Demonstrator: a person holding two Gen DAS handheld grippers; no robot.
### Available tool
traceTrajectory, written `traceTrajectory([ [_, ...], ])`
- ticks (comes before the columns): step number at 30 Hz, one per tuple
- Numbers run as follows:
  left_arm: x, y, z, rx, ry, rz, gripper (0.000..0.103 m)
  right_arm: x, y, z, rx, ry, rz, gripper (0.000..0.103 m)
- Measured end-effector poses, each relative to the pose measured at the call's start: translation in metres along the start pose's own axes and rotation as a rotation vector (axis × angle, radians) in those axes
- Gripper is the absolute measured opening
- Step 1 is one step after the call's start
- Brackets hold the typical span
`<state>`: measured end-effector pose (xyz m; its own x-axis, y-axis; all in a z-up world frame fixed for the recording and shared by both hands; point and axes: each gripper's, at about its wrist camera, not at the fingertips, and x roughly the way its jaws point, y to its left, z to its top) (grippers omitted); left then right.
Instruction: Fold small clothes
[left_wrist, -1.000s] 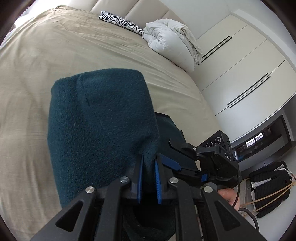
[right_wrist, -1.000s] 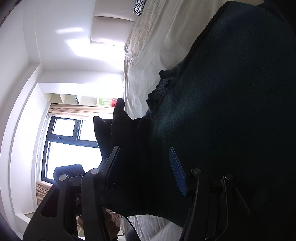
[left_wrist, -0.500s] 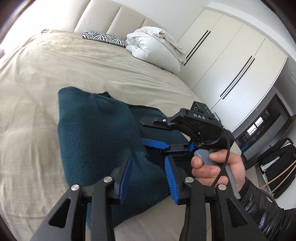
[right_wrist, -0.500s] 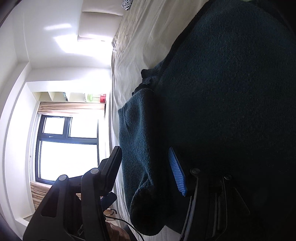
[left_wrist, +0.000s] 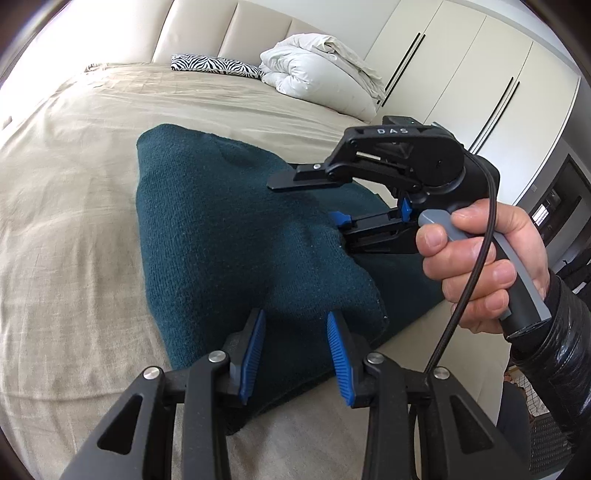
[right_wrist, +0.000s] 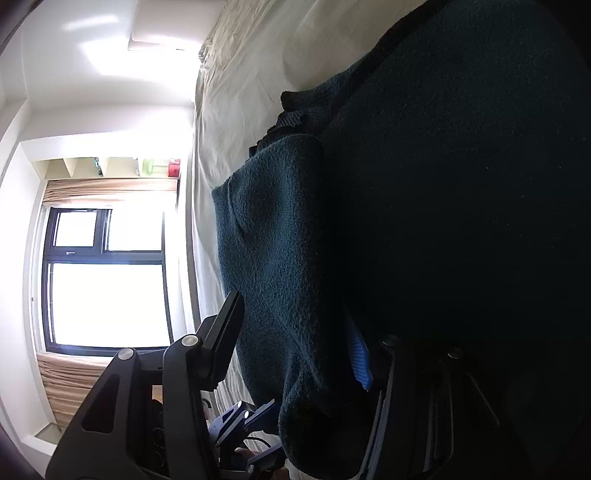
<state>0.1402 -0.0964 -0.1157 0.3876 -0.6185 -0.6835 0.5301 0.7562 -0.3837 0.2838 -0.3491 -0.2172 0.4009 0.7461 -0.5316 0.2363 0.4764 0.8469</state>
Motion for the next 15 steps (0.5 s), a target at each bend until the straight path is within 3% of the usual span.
traceTrajectory([
  [3, 0.001, 0.005, -0.003, -0.003, 0.002, 0.004, 0.034, 0.012, 0.007, -0.002, -0.029, 0.029, -0.035, 0.018],
  [9, -0.003, -0.009, 0.003, 0.023, -0.001, 0.004, 0.034, 0.011, 0.018, -0.005, -0.089, 0.010, -0.109, 0.013],
  [15, -0.014, -0.031, 0.017, 0.051, -0.038, -0.047, 0.035, -0.032, 0.014, 0.000, -0.124, -0.021, -0.125, 0.012],
])
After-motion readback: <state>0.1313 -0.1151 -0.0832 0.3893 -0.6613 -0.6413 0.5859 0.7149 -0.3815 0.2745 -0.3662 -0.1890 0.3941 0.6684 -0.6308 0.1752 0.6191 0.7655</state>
